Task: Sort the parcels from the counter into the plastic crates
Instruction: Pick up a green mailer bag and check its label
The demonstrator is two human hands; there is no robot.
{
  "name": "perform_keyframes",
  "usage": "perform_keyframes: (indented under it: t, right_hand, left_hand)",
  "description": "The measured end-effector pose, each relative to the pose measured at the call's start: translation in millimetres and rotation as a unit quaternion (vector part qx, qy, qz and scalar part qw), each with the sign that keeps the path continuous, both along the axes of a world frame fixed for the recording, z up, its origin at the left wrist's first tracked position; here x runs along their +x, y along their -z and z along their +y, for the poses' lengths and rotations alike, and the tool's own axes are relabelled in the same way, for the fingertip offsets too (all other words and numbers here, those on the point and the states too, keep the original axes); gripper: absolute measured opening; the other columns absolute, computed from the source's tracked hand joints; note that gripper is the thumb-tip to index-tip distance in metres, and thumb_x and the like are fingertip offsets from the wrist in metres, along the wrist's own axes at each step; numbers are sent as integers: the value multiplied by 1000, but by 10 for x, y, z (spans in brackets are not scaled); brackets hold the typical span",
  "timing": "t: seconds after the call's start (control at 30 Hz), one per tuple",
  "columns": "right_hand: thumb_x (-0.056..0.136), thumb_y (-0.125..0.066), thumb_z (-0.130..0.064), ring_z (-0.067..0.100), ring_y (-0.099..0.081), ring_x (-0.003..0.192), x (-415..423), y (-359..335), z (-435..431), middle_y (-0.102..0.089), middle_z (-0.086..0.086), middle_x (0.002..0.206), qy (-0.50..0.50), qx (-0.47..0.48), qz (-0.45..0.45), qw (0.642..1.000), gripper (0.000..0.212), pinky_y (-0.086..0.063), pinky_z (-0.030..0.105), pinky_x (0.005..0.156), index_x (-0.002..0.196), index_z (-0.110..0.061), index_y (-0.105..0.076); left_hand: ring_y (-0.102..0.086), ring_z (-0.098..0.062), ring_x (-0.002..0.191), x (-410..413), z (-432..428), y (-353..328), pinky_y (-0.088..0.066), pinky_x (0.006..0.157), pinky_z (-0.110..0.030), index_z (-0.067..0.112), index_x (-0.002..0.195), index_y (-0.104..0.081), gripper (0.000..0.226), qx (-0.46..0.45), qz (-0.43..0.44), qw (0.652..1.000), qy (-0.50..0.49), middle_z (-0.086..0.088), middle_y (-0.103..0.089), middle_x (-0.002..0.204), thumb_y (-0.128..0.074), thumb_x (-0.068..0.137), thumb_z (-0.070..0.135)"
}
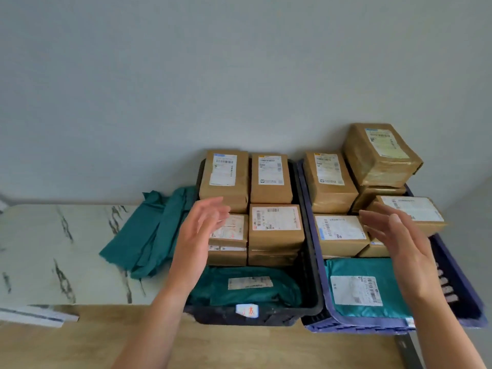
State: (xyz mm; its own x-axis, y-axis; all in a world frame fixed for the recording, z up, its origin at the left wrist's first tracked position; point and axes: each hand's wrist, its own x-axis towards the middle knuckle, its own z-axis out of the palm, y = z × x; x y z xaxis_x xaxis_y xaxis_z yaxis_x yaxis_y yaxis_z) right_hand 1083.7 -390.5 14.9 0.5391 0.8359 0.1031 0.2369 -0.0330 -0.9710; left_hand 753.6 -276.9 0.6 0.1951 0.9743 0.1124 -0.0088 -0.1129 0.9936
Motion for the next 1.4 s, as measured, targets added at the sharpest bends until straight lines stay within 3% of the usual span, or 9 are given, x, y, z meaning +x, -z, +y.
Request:
perform_keyframes:
  t: [0.27,0.4,0.5,0.67,0.83,1.03,1.13,1.33,1.4]
  right_hand:
    - [114,-37,-30,27,-69,122,-1683,-124,559,-76,9,120,-37,27,46,998,34,-47,55,112,128,-23,-69]
    - [109,-42,-42,25,-69,122,-2450,-225,785,-75,7,122,-74,25,40,996,40,-48,54,112,134,-21,-65]
    - [112,-39,-35,26,-68,122,-2923,-258,936,-75,8,122,-109,15,47,993,38,-45,55,114,135,-21,-65]
    - [105,-44,-44,25,-69,122,-3540,-189,1322,-76,6,121,-174,4,80,982,42,-47,53,111,134,-23,-66]
    - [113,-40,-23,29,-72,115,-4073,68,2028,-78,12,114,-187,-25,199,961,32,-54,44,101,128,-15,-67]
    - [111,-48,-21,29,-74,105,-4652,714,2891,-77,13,110,-151,-170,338,913,26,-62,42,91,126,-9,-65]
    - [110,-49,-21,30,-71,108,-4865,1171,3094,-72,14,115,-96,-268,416,864,22,-62,46,92,124,-10,-62]
    - [107,-48,-21,27,-55,102,-5085,1951,3177,-57,7,108,-49,-429,363,826,12,-51,43,86,109,-13,-56]
    - [104,-52,-23,27,-55,103,-5174,2154,3135,-60,7,111,-33,-451,363,815,15,-50,42,87,113,-13,-57]
  left_hand:
    - [-69,-17,118,-1761,246,-55,-51,108,-42,19,111,-75,27,-32,-18,997,-65,9,-70,126,-54,102,33]
    - [-69,-16,118,-2418,367,18,-52,110,-47,8,121,-70,26,-44,-7,995,-88,15,-72,119,-49,111,20]
    - [-69,-15,119,-2739,491,111,-52,110,-45,7,125,-69,27,-55,-6,994,-95,14,-72,120,-48,112,18]
    - [-70,-14,117,-3002,817,275,-53,108,-39,11,125,-69,29,-84,-2,992,-97,9,-74,117,-46,112,22]
    - [-71,-13,112,-3164,1313,393,-55,101,-32,18,124,-68,27,-109,39,987,-112,-1,-75,116,-45,113,25]
    - [-69,-12,113,-3402,1885,702,-54,104,-35,26,120,-67,20,-154,141,970,-128,2,-73,118,-49,111,29]
    - [-63,-14,122,-3582,2109,987,-50,111,-43,36,119,-63,16,-191,245,945,-98,7,-67,127,-53,107,38]
    - [-51,-14,118,-3838,2440,1557,-38,98,-30,18,144,-54,37,-300,369,879,-38,-4,-57,144,-49,108,27]
    - [-49,-15,115,-3878,2524,1733,-36,95,-27,13,148,-50,43,-337,388,858,-12,-7,-56,146,-50,107,25]
